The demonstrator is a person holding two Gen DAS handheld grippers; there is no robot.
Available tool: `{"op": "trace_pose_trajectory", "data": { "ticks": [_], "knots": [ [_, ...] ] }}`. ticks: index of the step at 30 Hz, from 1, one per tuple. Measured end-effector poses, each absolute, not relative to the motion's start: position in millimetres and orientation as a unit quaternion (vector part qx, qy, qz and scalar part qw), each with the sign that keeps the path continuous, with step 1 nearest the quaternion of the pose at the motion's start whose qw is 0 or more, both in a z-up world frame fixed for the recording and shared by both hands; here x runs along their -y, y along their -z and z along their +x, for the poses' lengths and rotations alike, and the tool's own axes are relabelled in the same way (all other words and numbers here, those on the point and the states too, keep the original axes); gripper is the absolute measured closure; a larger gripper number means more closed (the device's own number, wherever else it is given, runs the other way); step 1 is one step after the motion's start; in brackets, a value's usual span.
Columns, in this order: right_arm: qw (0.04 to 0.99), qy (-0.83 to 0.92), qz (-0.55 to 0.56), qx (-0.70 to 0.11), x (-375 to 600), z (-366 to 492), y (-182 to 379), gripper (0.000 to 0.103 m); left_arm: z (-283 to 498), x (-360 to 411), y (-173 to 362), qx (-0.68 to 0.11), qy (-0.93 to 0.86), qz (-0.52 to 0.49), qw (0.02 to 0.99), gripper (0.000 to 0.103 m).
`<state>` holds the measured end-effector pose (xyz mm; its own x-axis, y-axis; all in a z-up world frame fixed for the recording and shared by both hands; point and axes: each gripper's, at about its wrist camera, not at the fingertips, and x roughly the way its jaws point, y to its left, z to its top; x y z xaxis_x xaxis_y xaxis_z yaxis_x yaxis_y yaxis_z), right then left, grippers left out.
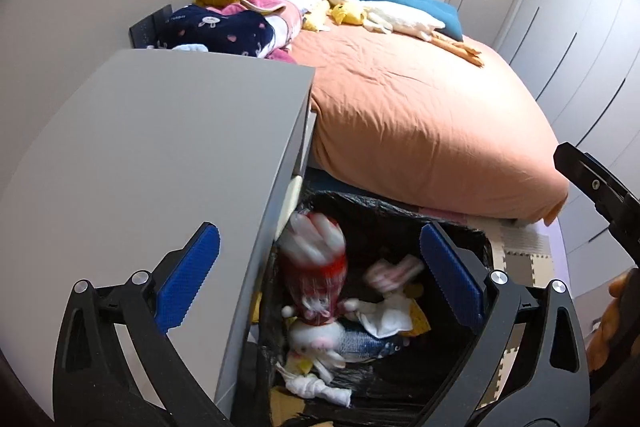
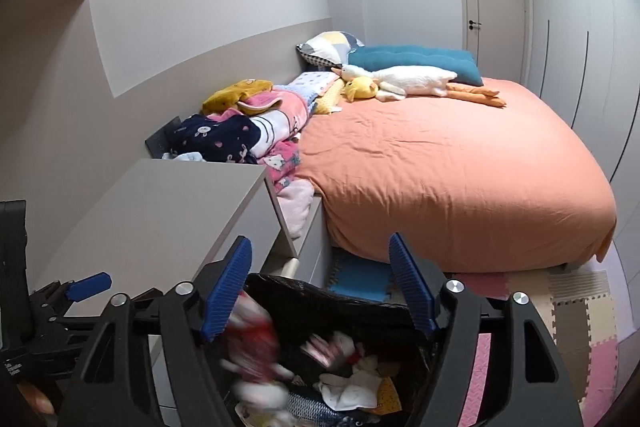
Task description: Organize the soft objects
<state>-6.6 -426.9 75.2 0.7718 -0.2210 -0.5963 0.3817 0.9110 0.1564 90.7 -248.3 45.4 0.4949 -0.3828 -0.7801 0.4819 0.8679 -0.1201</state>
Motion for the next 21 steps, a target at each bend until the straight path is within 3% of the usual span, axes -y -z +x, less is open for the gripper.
{"op": "trace_pose_trajectory", "data": {
  "ticks": [21],
  "knots": [
    [0.927, 0.17, 0.143, -0.303, 439.9, -15.8, -67.9, 0.03, 71.5, 247.0, -47.6, -0.415, 0.237, 0.055, 0.877, 0.006]
  ]
}}
